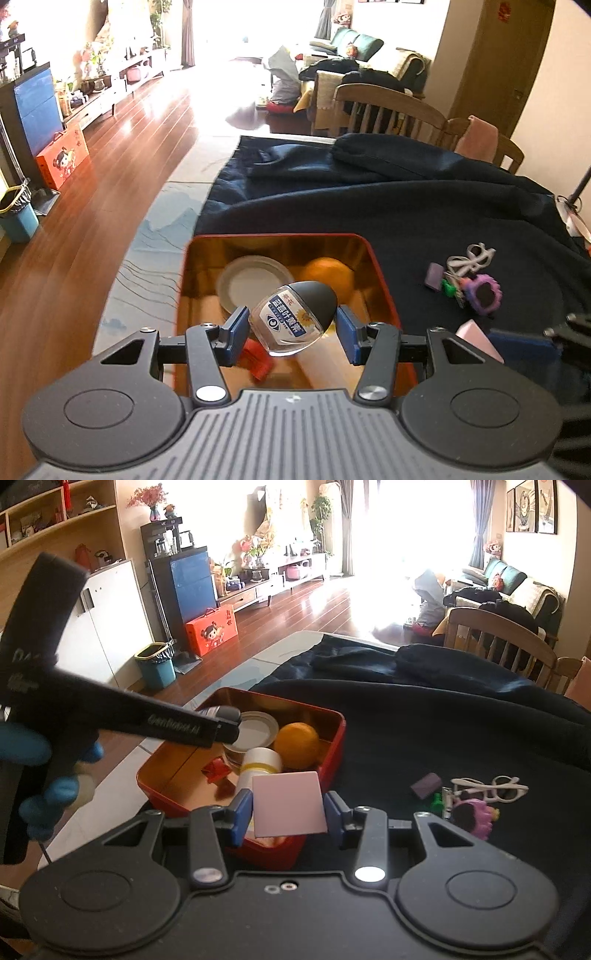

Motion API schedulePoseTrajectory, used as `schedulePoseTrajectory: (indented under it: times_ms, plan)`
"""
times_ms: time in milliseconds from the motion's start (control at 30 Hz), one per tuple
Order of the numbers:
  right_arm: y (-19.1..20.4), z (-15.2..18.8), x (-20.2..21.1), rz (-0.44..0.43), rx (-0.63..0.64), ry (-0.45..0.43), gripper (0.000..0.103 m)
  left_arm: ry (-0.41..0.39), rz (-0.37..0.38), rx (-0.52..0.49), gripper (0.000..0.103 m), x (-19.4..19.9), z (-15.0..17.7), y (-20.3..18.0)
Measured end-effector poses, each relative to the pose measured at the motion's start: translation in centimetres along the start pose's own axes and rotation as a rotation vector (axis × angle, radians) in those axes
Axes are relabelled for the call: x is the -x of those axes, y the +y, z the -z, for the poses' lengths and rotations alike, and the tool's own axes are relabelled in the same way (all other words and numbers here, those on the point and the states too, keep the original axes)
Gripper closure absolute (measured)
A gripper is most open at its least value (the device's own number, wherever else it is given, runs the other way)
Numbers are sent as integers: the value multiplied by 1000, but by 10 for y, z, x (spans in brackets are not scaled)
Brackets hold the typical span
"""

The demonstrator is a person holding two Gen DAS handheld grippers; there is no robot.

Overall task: Organize rigid objects
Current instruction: 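Carry the bottle with the left tool while the right tool carries the eraser to the red box, then open the left tool to drop the bottle in the box while the right tool releases the eraser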

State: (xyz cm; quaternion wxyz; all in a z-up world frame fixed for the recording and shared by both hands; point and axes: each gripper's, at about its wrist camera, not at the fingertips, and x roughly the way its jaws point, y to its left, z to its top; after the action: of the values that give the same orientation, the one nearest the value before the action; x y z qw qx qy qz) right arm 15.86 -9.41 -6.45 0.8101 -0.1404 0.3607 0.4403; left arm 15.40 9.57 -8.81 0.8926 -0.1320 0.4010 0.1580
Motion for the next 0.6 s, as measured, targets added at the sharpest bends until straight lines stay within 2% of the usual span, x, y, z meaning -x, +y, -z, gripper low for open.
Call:
schedulePoseTrajectory:
  times_ms: [300, 600]
  plan:
    - [17, -12, -27, 25, 12, 29, 62, 20, 0, -49, 53, -38, -19, 21]
    - [46, -26, -60, -27, 70, 60, 62, 39, 16, -92, 53, -70, -34, 30]
